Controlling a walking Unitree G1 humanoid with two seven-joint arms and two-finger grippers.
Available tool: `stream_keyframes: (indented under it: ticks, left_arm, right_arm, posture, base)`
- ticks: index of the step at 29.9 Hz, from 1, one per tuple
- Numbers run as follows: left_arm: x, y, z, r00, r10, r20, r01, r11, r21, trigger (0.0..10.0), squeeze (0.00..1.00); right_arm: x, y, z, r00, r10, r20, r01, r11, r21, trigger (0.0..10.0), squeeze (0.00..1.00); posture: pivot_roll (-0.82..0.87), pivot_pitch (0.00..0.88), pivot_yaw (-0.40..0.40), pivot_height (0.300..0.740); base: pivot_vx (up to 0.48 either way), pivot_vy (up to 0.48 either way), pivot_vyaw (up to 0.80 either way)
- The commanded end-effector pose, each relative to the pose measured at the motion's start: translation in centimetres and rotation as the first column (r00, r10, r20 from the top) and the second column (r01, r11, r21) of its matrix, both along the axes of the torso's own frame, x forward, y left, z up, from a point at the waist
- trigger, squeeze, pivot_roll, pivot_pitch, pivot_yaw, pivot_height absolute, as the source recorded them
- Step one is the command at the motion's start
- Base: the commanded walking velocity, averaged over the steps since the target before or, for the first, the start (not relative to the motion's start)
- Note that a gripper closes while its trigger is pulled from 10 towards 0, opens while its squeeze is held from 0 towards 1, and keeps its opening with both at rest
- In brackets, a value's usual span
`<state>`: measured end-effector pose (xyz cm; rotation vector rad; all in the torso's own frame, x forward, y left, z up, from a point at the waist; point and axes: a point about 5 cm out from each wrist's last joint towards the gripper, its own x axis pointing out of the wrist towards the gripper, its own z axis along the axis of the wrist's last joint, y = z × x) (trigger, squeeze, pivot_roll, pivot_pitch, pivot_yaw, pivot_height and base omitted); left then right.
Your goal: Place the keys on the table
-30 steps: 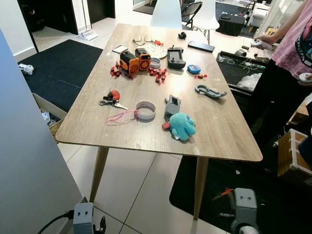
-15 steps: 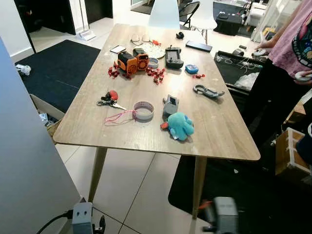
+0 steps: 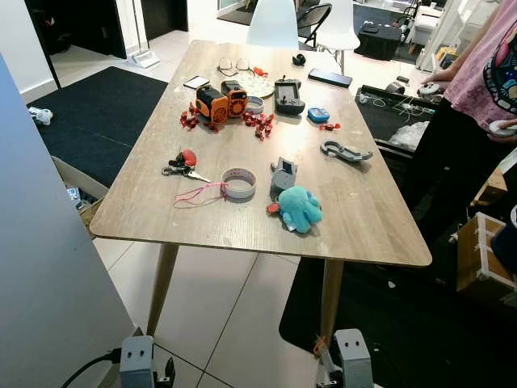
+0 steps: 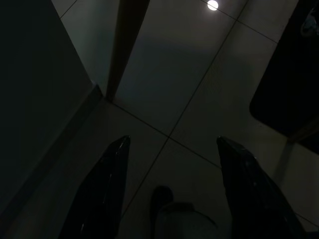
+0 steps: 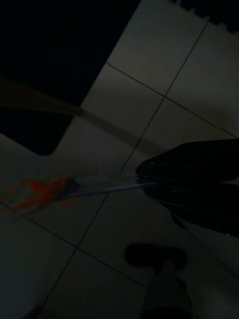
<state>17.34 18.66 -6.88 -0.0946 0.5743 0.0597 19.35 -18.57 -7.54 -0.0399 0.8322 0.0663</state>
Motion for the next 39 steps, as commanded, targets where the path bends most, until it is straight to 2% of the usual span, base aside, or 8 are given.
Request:
stream_keyframes:
  ticks: [1, 13, 39]
  left_arm:
    - [-0.46, -0.31, -0.36, 1.0, 0.001, -0.026, -0.001, 1.0, -0.008, 10.0, 0.0]
    - [-0.37, -0.09, -0.27, 1.0, 0.007, -0.019, -0.007, 1.0, -0.01, 10.0, 0.0]
    - [-0.13, 0.29, -0.15, 1.0, -0.002, -0.017, 0.002, 1.0, -0.005, 10.0, 0.0]
  right_arm:
    - [-0.56, -0.78, -0.21, 0.999, -0.048, -0.015, 0.048, 0.999, -0.012, 10.0, 0.0]
    - [-0.97, -1.58, -0.31, 0.998, -0.053, -0.029, 0.052, 0.998, -0.035, 10.0, 0.0]
    - [-1.12, -1.04, -0.49, 0.998, -0.045, -0.038, 0.044, 0.999, -0.029, 10.0, 0.0]
  posture:
    - [0.06, 0.07, -0.074, 0.74]
    - [0.05, 0.057, -0.065, 0.74]
    - [0.06, 0.057, -0.065, 0.74]
  base:
    - [0.0, 0.0, 0.0]
    - [0.0, 0.0, 0.0]
    - [-0.326, 0.0, 0.0]
